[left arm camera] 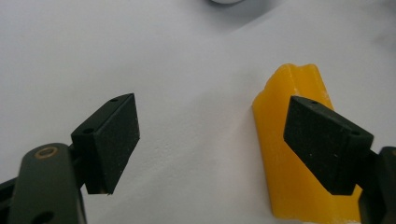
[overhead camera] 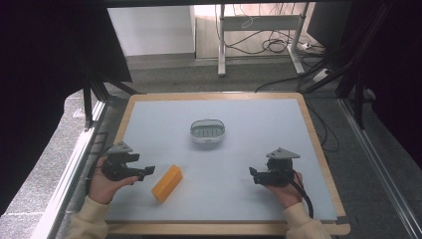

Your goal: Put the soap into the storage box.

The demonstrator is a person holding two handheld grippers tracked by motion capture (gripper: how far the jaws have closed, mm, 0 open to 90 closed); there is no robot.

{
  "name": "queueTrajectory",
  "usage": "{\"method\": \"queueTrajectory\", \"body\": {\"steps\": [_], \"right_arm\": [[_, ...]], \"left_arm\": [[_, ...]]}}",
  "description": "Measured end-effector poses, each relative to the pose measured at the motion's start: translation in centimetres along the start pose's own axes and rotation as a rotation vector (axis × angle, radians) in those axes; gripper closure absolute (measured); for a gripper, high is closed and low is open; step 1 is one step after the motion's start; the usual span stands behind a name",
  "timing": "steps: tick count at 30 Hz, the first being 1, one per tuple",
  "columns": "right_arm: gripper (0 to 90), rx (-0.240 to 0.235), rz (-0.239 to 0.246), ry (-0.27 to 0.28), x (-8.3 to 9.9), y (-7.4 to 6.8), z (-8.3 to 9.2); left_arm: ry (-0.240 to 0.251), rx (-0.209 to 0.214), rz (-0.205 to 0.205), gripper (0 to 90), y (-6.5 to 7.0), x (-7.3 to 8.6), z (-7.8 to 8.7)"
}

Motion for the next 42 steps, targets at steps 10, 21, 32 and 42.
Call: {"method": "queueTrajectory", "body": {"steps": [10, 21, 32, 42], "right_arm": [[7.4, -0.032, 0.017, -0.006, 0.1, -0.6, 0.0], [7.7, -0.047, 0.07, -0.026, 0.2, -1.4, -0.2], [8.4, -0.062, 0.08, -0.018, 0.1, -1.7, -0.2], [8.4, -0.061, 0.081, -0.017, 0.1, -1.8, -0.2]], "left_arm": [[0.004, 0.036, -0.004, 23.0, 0.4, -0.3, 1.0], [0.013, 0.029, -0.023, 23.1, 0.7, -0.8, 1.9], [-0.008, 0.043, -0.025, 25.6, 1.5, -1.1, 2.5], [-0.035, 0.038, -0.03, 24.8, 2.4, -1.3, 2.4]]}}
Point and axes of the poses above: each handheld gripper's, and its own axes: z roughly backward along the jaws, x roughly out of its underside, y roughly to its right, the point moved 8 cm from there along -z, roughly forward along the jaws, and after that the axes turned 7 degrees about -x, right-handed, at the moved point
